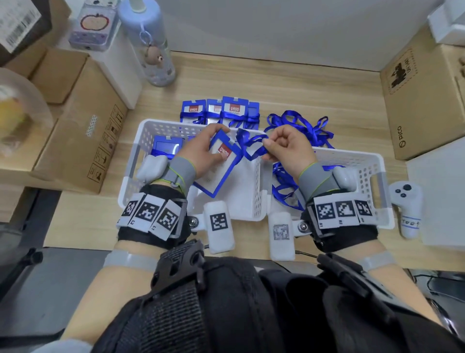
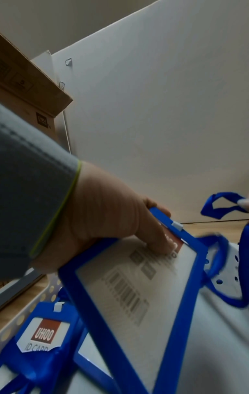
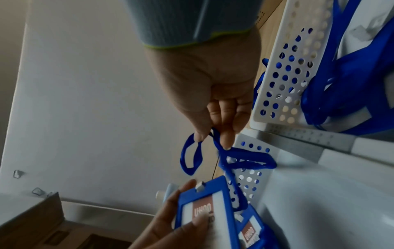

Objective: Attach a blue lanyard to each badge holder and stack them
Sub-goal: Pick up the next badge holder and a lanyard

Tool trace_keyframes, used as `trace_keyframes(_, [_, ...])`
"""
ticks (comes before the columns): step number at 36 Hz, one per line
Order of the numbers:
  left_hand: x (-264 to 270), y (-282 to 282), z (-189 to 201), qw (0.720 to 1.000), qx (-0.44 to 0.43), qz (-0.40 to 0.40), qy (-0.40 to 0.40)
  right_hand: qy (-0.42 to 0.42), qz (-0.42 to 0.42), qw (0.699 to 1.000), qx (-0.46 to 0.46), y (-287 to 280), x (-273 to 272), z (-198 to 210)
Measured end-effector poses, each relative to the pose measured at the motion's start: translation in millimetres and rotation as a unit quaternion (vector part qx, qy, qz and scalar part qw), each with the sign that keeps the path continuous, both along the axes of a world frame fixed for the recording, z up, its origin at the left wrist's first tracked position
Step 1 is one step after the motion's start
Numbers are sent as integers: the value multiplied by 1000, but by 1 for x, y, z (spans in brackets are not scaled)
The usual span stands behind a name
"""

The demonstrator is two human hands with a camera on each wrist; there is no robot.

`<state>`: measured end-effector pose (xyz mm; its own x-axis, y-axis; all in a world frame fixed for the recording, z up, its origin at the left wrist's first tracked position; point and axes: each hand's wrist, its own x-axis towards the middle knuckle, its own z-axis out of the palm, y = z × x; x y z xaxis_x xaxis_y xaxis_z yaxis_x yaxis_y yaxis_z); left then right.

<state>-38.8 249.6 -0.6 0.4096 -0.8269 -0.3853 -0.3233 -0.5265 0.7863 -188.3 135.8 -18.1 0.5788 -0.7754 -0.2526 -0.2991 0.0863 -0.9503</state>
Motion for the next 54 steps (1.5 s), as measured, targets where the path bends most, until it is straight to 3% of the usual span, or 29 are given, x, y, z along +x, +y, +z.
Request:
trace_keyframes(8, [2,1,-2,1000,-6,0,-4,84,25,995,-40,2,1,-11])
trace_keyframes(13, [2,2,2,999,-21,6,40,109,43,990,-79,3,1,-6])
trace_keyframes(19, [1,2,13,996,-72,-30,54,49,36,995,-75,4,8,7])
trace_keyframes(23, [-3,1,18,990,-105,-49,80,-14,76,997,-25,9,11,17])
trace_keyframes(35, [-4,-3,16,987,-125,-66,82,4,91,996,9,15,13,19])
trace_keyframes(39, [-5,-5,15,991,-117,-64,35,-37,62,997,18,13,11,20])
trace_keyframes(43, [-7,-7,15,991,-44,-112,-51,-105,28,993,48,10,9,24])
trace_keyframes(46, [-9,-9,12,988,-15,-134,-73,-118,22,992,45,9,10,26])
trace_keyframes(54, [-11,-10,10,995,-25,-68,75,-139,35,990,3,8,5,26])
